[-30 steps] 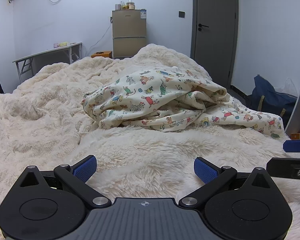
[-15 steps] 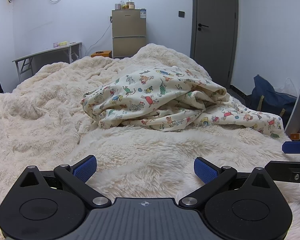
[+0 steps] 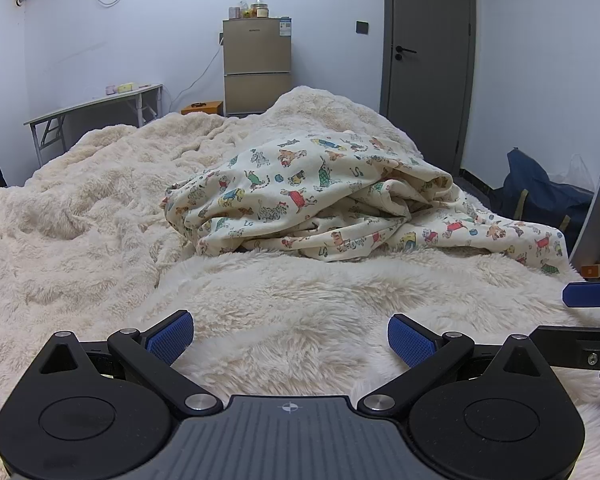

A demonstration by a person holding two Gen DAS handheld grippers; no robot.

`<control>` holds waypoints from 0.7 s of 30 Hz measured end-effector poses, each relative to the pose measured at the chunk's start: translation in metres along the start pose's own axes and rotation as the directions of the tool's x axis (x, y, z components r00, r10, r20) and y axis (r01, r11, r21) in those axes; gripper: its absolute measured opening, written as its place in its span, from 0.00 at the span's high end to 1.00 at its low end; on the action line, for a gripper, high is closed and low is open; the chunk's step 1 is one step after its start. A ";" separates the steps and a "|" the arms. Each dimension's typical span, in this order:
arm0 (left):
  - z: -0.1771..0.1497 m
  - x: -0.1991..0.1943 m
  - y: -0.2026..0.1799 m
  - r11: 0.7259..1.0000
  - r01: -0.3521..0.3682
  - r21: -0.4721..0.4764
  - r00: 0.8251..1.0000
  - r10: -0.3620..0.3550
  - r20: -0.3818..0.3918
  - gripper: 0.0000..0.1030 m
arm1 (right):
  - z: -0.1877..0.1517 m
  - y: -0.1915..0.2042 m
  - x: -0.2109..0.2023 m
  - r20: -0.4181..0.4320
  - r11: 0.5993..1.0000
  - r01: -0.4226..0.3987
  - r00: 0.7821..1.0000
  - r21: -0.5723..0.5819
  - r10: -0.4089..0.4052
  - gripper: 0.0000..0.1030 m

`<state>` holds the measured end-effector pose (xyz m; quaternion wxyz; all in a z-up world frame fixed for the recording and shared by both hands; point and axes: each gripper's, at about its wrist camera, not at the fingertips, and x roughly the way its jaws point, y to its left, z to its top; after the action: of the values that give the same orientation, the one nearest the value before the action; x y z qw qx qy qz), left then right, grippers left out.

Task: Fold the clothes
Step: 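Move both grippers toward the crumpled cartoon-print cloth on the bed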

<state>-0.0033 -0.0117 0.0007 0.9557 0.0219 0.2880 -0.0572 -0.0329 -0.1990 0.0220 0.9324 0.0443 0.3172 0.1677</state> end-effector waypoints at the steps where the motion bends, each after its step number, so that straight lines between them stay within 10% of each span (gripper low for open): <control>1: 0.000 0.000 0.000 1.000 0.000 0.000 1.000 0.000 0.000 0.00 | 0.000 0.000 0.000 -0.001 1.000 0.000 1.000 -0.002 0.000 0.00; 16: 0.015 0.000 0.003 0.996 0.064 0.054 0.998 -0.065 0.014 0.00 | 0.007 -0.001 -0.003 0.010 1.000 -0.001 1.000 -0.020 0.001 0.00; 21: 0.045 -0.004 0.020 0.985 0.045 0.165 0.971 -0.081 0.223 0.00 | 0.029 -0.011 -0.013 0.083 0.997 0.057 0.995 -0.048 -0.053 0.00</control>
<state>0.0206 0.0051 0.0407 0.9754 0.0819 0.1711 -0.1125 -0.0220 -0.2135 0.0508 0.9497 0.0190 0.2756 0.1478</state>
